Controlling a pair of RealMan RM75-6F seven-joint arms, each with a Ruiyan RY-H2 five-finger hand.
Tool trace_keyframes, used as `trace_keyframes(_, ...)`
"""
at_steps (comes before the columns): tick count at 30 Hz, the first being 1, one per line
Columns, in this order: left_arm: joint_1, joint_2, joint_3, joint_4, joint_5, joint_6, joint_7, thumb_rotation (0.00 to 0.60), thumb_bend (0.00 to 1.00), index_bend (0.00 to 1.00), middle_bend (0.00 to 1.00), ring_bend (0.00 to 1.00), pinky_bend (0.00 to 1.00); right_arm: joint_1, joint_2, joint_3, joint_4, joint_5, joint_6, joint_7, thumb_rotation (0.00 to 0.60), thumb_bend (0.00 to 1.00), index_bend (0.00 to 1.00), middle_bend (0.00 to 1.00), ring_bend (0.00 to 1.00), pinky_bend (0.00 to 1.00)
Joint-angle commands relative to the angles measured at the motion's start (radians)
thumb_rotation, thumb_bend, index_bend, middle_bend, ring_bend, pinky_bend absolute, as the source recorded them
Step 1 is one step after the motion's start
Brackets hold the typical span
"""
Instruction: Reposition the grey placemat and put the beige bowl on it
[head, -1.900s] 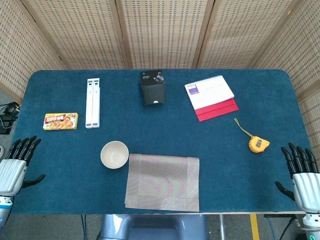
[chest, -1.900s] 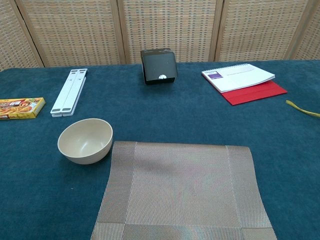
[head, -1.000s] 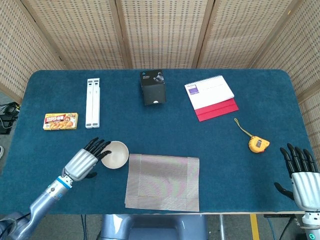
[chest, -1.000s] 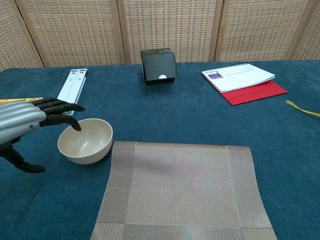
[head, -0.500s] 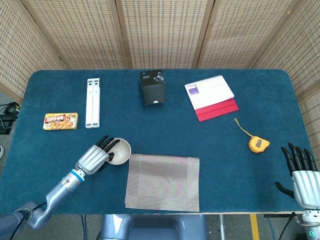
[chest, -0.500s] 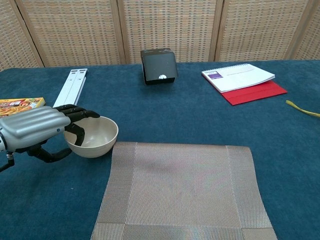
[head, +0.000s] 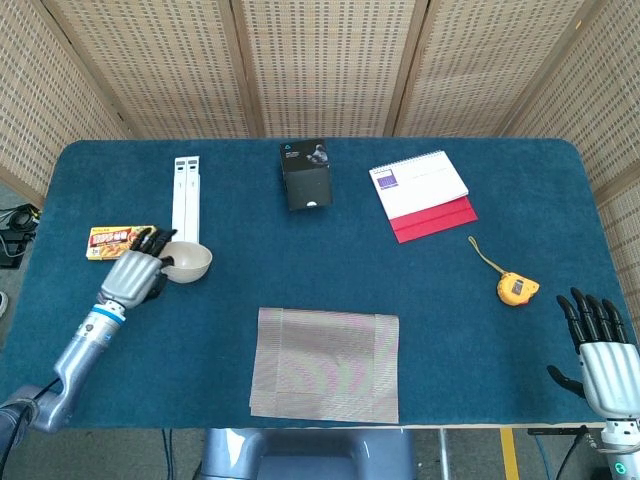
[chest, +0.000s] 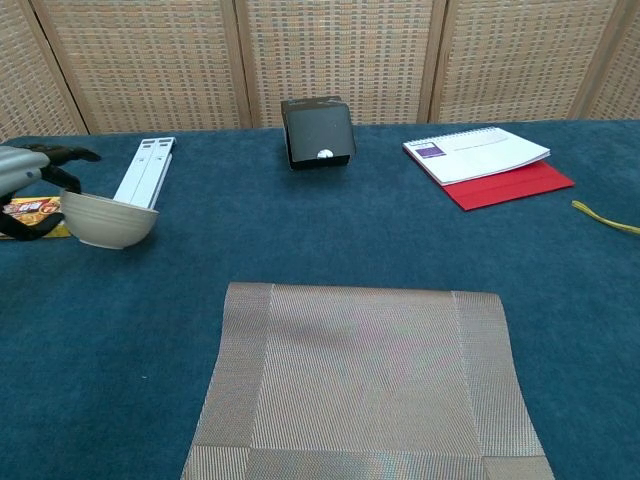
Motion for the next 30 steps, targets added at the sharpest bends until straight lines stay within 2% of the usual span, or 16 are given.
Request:
trace_keyframes(1, 0.011, 0.009, -0.019, 0.089, -0.058, -0.035, -0.064, 0.600, 0.59, 0.63, 0.00, 0.00, 0.00, 0.001, -0.001, -0.002, 0.000, -0.002, -0.001, -0.003, 0.600, 0.00, 0.00, 0.00, 0.00, 0.00)
trace_keyframes(8, 0.018, -0.027, 0.005, 0.229, -0.069, -0.074, -0.164, 0.600, 0.59, 0.63, 0.00, 0.00, 0.00, 0.004, -0.007, -0.007, -0.003, -0.009, -0.006, -0.018, 0.600, 0.00, 0.00, 0.00, 0.00, 0.00)
trace_keyframes(13, 0.021, -0.044, 0.025, 0.267, -0.048, -0.063, -0.194, 0.600, 0.57, 0.60, 0.00, 0.00, 0.00, 0.004, -0.010, -0.009, -0.004, -0.012, -0.006, -0.025, 0.600, 0.00, 0.00, 0.00, 0.00, 0.00)
trace_keyframes(14, 0.022, -0.043, 0.028, 0.269, -0.044, -0.058, -0.196, 0.600, 0.48, 0.53, 0.00, 0.00, 0.00, 0.004, -0.010, -0.009, -0.004, -0.012, -0.005, -0.024, 0.600, 0.00, 0.00, 0.00, 0.00, 0.00)
trace_keyframes(17, 0.031, -0.030, 0.034, 0.256, -0.033, -0.033, -0.218, 0.600, 0.07, 0.11, 0.00, 0.00, 0.00, 0.003, -0.009, -0.009, -0.004, -0.013, -0.003, -0.021, 0.600, 0.00, 0.00, 0.00, 0.00, 0.00)
trace_keyframes(18, 0.035, -0.023, 0.036, 0.249, -0.028, -0.021, -0.228, 0.600, 0.01, 0.02, 0.00, 0.00, 0.00, 0.003, -0.008, -0.010, -0.004, -0.014, -0.002, -0.020, 0.600, 0.00, 0.00, 0.00, 0.00, 0.00)
trace_keyframes(24, 0.069, 0.046, 0.041, 0.178, 0.002, 0.085, -0.259, 0.600, 0.00, 0.00, 0.00, 0.00, 0.00, 0.001, -0.003, -0.012, -0.008, -0.022, 0.005, -0.012, 0.600, 0.00, 0.00, 0.00, 0.00, 0.00)
trace_keyframes(28, 0.092, 0.113, 0.045, 0.075, 0.034, 0.172, -0.261, 0.600, 0.00, 0.00, 0.00, 0.00, 0.00, -0.002, 0.002, -0.013, -0.012, -0.026, 0.013, -0.005, 0.600, 0.00, 0.00, 0.00, 0.00, 0.00)
trace_keyframes(30, 0.108, 0.157, 0.058, -0.015, 0.080, 0.244, -0.225, 0.600, 0.00, 0.00, 0.00, 0.00, 0.00, -0.004, 0.003, -0.013, -0.013, -0.026, 0.015, -0.002, 0.600, 0.00, 0.00, 0.00, 0.00, 0.00)
